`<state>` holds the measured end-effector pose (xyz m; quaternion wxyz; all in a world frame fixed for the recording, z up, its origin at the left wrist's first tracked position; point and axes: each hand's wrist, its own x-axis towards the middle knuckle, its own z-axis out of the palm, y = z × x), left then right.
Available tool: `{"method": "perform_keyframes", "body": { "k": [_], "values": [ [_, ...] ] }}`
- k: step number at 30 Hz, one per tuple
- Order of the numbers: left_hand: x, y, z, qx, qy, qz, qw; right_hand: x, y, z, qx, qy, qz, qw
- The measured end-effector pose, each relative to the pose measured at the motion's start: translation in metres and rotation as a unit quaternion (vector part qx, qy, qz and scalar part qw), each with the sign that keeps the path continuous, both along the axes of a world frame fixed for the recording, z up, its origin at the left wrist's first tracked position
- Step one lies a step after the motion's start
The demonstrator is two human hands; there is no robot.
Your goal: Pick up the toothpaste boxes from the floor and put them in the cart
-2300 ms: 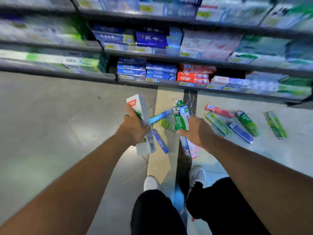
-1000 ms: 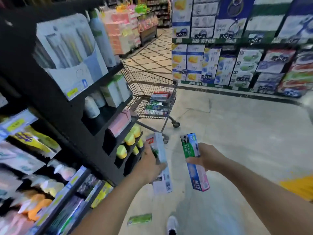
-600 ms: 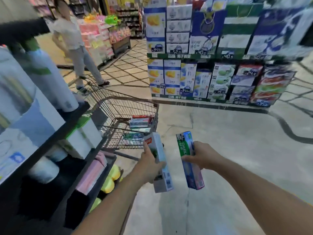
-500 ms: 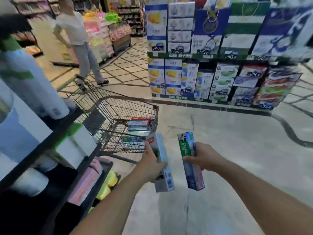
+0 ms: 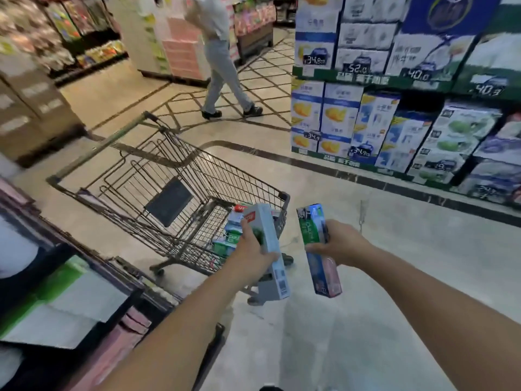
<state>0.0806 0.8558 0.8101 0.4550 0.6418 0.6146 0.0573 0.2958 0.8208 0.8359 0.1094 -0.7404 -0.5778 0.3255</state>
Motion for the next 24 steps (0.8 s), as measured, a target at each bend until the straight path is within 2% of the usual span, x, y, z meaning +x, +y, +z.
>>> {"method": "perform_keyframes", "body": {
  "k": [9, 18, 24],
  "values": [
    [-0.022, 0.134, -0.040, -0.015, 0.001, 0.077, 0.997, -0.018, 0.169, -0.021, -0.052, -0.009, 0.070, 0.996],
    [-0.057, 0.253, -0.049, -0.043, -0.011, 0.131, 0.990, -0.057, 0.319, -0.043, -0.082, -0.025, 0.118, 0.989],
    [-0.081, 0.285, -0.097, -0.092, 0.016, 0.225, 0.970, -0.092, 0.388, -0.095, -0.120, -0.065, 0.231, 0.963]
  ]
}}
